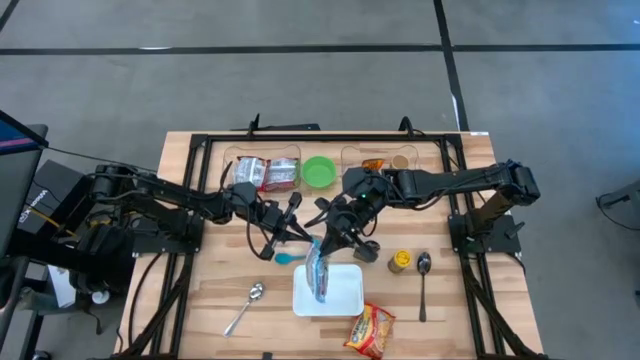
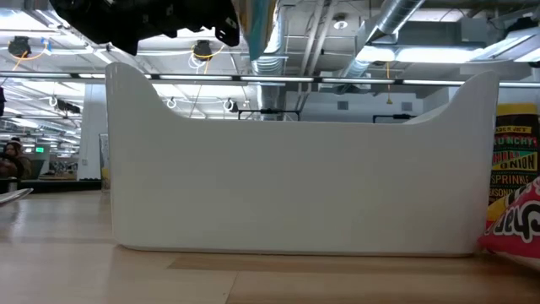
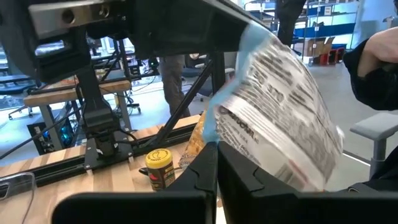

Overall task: Pick & Place Food Item
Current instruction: Put the blue noodle pack into the left transparent bin

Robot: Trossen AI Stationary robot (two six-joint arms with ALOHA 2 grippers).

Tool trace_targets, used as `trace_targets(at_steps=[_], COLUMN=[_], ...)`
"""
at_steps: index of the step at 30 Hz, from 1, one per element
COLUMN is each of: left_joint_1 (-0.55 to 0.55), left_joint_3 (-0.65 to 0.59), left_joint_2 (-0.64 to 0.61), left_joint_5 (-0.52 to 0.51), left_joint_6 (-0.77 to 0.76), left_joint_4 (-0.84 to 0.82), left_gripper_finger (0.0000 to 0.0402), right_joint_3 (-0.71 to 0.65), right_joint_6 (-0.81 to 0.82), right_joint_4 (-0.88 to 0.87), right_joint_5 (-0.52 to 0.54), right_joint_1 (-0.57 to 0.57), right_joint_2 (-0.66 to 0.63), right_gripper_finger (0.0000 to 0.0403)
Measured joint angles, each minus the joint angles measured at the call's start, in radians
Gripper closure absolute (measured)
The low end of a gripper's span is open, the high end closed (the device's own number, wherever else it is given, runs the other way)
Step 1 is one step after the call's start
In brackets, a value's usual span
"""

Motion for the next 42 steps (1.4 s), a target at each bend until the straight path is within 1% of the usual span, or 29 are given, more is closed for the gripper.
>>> trace_targets(at_steps=[4, 7, 12, 21, 25, 29, 32, 34, 37, 42], left_joint_1=[0.000, 0.000, 0.000, 0.000, 0.000, 0.000, 0.000, 0.000, 0.000, 0.000], left_joint_3=[0.000, 0.000, 0.000, 0.000, 0.000, 0.000, 0.000, 0.000, 0.000, 0.000], left_joint_2=[0.000, 0.000, 0.000, 0.000, 0.000, 0.000, 0.000, 0.000, 0.000, 0.000], left_joint_5=[0.001, 0.001, -0.002, -0.118, -0.164, -0.225, -0.272, -0.309, -0.377, -0.497], left_joint_6=[0.000, 0.000, 0.000, 0.000, 0.000, 0.000, 0.000, 0.000, 0.000, 0.009], left_joint_4=[-0.001, -0.001, 0.000, 0.000, -0.015, -0.034, -0.042, -0.043, -0.056, -0.060], left_gripper_finger=[0.0401, 0.0401, 0.0401, 0.0401, 0.0401, 0.0401, 0.0401, 0.0401, 0.0401, 0.0401], right_joint_3=[0.000, 0.000, 0.000, 0.000, 0.000, 0.000, 0.000, 0.000, 0.000, 0.000], right_joint_6=[0.050, 0.051, 0.066, 0.269, 0.320, 0.364, 0.376, 0.376, 0.373, 0.368], right_joint_4=[-0.002, -0.009, -0.052, -0.224, -0.292, -0.314, -0.331, -0.352, -0.394, -0.426], right_joint_5=[0.008, 0.008, 0.004, 0.001, 0.001, 0.001, 0.011, 0.038, 0.077, 0.107], right_joint_1=[-0.001, -0.001, -0.010, -0.044, -0.048, -0.044, -0.045, -0.045, -0.051, -0.065], right_joint_2=[0.000, 0.000, 0.000, -0.003, -0.003, -0.003, -0.003, -0.003, -0.003, -0.005], right_gripper_finger=[0.0349, 0.0321, 0.0296, 0.0295, 0.0295, 0.0295, 0.0296, 0.0296, 0.0296, 0.0296])
